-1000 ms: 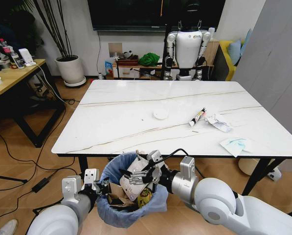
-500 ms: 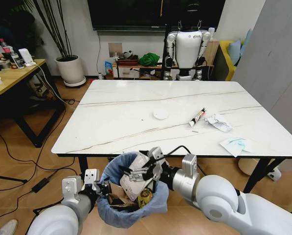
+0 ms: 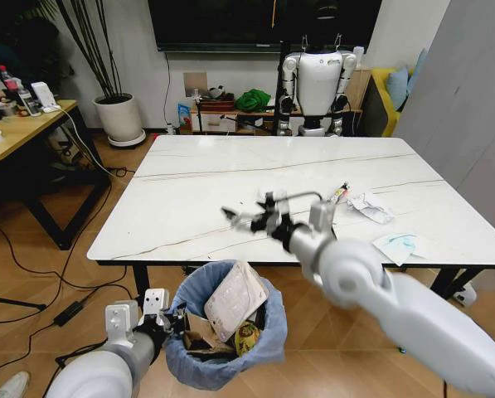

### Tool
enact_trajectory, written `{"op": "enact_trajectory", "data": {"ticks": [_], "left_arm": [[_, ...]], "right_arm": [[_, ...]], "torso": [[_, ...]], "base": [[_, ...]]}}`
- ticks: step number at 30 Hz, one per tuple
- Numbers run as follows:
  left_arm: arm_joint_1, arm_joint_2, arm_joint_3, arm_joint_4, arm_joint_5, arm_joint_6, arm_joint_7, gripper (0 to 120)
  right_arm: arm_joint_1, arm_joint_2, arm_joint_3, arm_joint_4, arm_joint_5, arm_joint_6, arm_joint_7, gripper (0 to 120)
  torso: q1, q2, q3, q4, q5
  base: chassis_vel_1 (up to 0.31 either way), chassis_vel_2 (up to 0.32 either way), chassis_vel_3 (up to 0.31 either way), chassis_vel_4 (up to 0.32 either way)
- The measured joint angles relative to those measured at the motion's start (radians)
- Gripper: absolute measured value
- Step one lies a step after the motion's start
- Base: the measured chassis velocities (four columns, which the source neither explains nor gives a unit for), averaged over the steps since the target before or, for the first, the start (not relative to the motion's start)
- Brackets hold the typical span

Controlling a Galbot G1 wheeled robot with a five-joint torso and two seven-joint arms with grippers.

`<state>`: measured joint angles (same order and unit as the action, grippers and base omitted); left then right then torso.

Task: Pick up the trash bin and place the trash from the table into it.

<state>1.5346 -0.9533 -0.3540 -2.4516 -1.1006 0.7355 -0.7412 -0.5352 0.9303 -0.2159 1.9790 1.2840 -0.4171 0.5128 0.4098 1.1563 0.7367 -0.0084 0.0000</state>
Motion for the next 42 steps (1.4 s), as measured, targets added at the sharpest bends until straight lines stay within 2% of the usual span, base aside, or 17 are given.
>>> {"op": "enact_trajectory", "data": {"ticks": [2, 3, 7, 11, 15, 17, 20, 34, 42], "left_arm": [[0.000, 0.003, 0.000, -0.001, 0.000, 0.000, 0.001, 0], [0.000, 0.003, 0.000, -0.001, 0.000, 0.000, 0.001, 0], [-0.009, 0.010, 0.009, 0.001, 0.000, 0.000, 0.005, 0], [-0.016, 0.010, 0.016, 0.006, 0.004, 0.000, 0.011, 0], [-0.018, 0.010, 0.017, 0.008, 0.005, 0.000, 0.014, 0], [-0.020, 0.007, 0.019, 0.008, 0.006, 0.000, 0.016, 0], [-0.022, 0.006, 0.023, 0.008, 0.007, 0.000, 0.016, 0], [-0.020, 0.003, 0.041, 0.003, 0.021, 0.000, 0.022, 0], [-0.019, 0.002, 0.041, 0.003, 0.027, 0.000, 0.026, 0]], "right_arm": [[0.051, 0.027, -0.007, -0.095, 0.009, -0.025, 0.030, 100], [0.051, 0.027, -0.007, -0.095, 0.009, -0.025, 0.030, 100], [0.146, 0.080, -0.032, -0.246, 0.041, -0.092, 0.140, 100], [0.213, 0.118, -0.048, -0.341, 0.060, -0.126, 0.176, 100], [0.240, 0.143, -0.055, -0.391, 0.064, -0.136, 0.185, 100], [0.300, 0.214, -0.075, -0.513, 0.060, -0.163, 0.188, 100], [0.318, 0.243, -0.089, -0.575, 0.041, -0.179, 0.180, 100], [0.329, 0.219, -0.078, -0.704, 0.053, -0.213, 0.161, 98], [0.353, 0.282, -0.078, -0.786, 0.063, -0.213, 0.171, 90]], "torso": [[0.000, 0.000, 0.000, -0.0003, -0.0001], [0.000, 0.000, 0.000, -0.0003, -0.0001], [0.000, 0.000, 0.000, -0.0002, 0.0000], [0.000, 0.000, 0.000, -0.0002, -0.0001], [0.000, 0.000, 0.000, -0.0003, -0.0002], [0.000, 0.000, 0.000, 0.0000, -0.0002], [0.000, 0.000, 0.000, 0.0004, -0.0001], [0.000, 0.000, 0.000, -0.0006, 0.0001], [0.000, 0.000, 0.000, 0.0002, 0.0000]], "base": [[0.000, 0.000, 0.000, 0.000], [0.000, 0.000, 0.000, 0.000], [0.000, 0.000, 0.000, 0.000], [0.000, 0.000, 0.000, 0.000], [0.000, 0.000, 0.000, 0.000], [0.000, 0.000, 0.000, 0.000], [0.000, 0.000, 0.000, 0.000], [0.000, 0.000, 0.000, 0.000], [0.000, 0.000, 0.000, 0.000]]}}
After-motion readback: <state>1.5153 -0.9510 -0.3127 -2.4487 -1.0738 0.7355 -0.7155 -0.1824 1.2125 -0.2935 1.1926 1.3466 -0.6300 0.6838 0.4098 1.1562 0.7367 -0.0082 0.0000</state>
